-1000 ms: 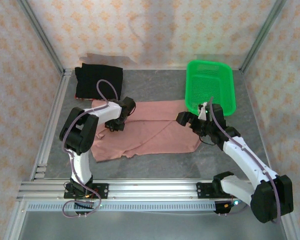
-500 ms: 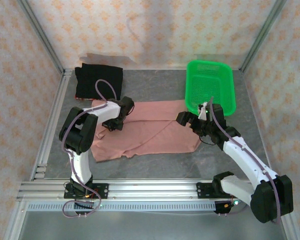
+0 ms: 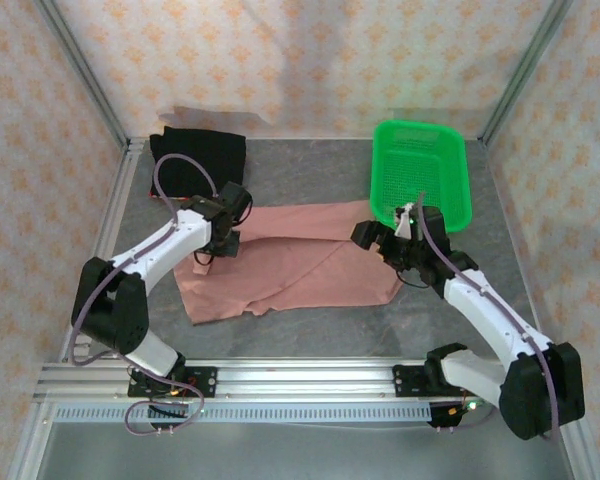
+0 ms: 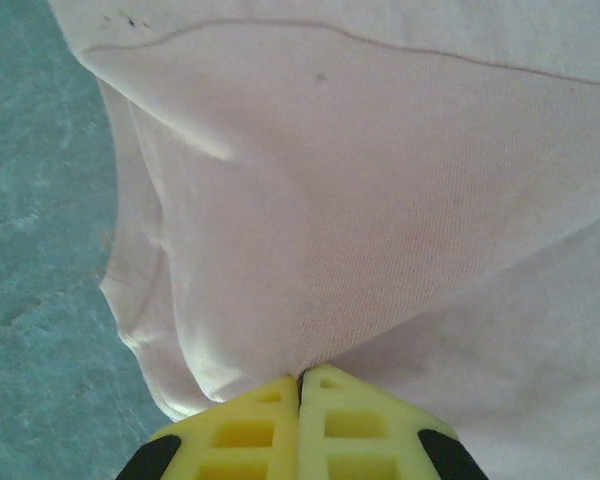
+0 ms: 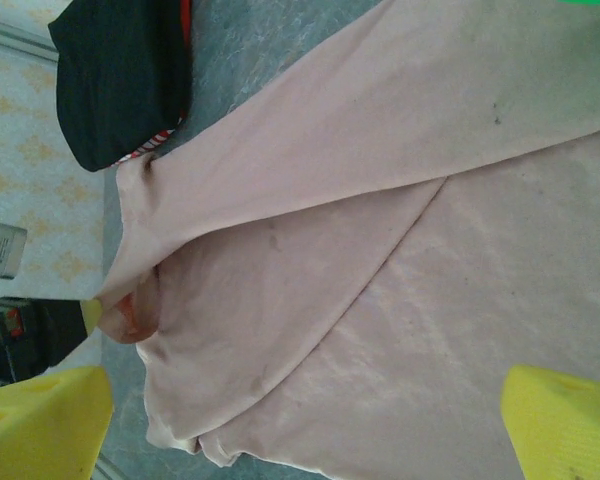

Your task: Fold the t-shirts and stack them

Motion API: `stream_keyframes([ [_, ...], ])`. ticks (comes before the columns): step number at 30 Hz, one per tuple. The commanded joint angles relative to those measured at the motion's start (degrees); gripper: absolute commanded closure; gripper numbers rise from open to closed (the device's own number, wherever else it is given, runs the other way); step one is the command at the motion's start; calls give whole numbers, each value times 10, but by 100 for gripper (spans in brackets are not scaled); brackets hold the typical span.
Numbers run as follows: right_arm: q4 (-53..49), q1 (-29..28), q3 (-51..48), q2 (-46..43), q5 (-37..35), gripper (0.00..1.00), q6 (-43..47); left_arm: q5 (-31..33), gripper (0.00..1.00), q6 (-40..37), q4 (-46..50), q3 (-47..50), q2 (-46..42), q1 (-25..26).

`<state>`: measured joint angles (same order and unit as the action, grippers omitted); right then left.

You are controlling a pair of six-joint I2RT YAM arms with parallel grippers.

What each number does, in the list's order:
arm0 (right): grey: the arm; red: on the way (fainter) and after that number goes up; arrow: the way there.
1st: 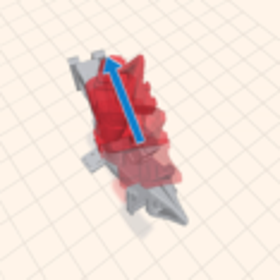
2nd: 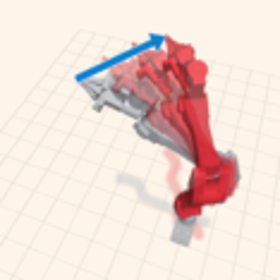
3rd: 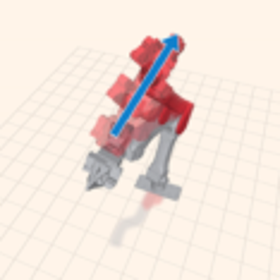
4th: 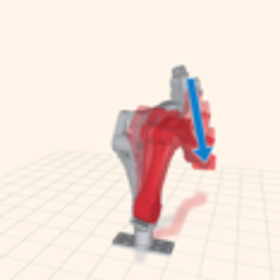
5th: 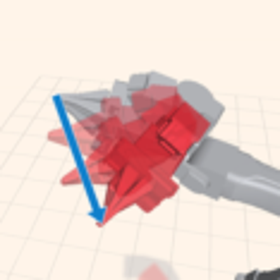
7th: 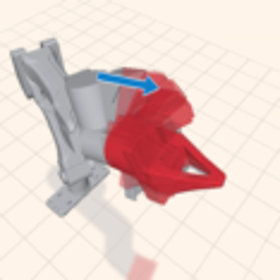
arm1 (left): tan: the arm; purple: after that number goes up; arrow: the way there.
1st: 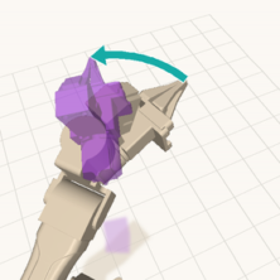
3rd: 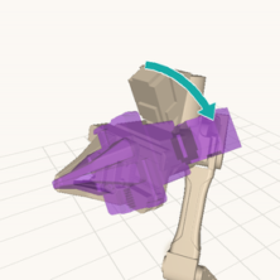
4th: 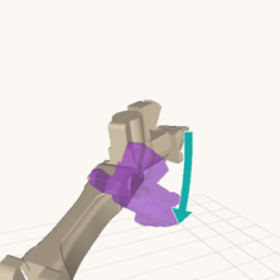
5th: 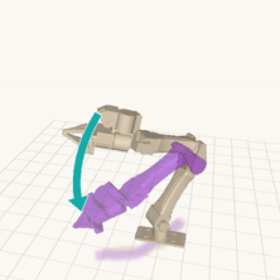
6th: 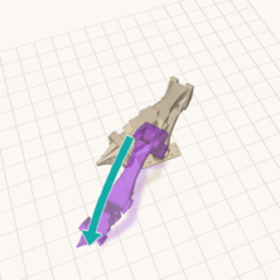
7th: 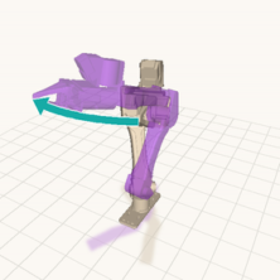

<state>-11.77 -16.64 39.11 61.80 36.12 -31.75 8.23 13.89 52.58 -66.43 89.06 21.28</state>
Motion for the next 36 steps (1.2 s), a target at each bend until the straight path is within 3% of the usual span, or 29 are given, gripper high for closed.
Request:
stream_keyframes([
  [1, 36, 2, 22, 23, 16, 1, -16, -52, 100, -11, 43, 16, -8, 0],
  [6, 50, -11, 50, 68, 29, 1, -29, -128, 100, -15, 41, 19, -8, -1],
  [12, 89, -61, 92, 147, 71, 1, -65, -121, 100, 7, 38, 15, -12, -16],
  [17, 169, -146, 109, 224, 72, 7, -91, -117, 100, 21, 31, 11, -18, -33],
  [27, 325, -254, 219, 445, 82, 63, -169, -108, 100, 46, 18, 28, -19, -48],
  [36, 444, -298, 247, 557, 60, 72, -287, -149, 100, 44, 17, -11, -23, -64],
])
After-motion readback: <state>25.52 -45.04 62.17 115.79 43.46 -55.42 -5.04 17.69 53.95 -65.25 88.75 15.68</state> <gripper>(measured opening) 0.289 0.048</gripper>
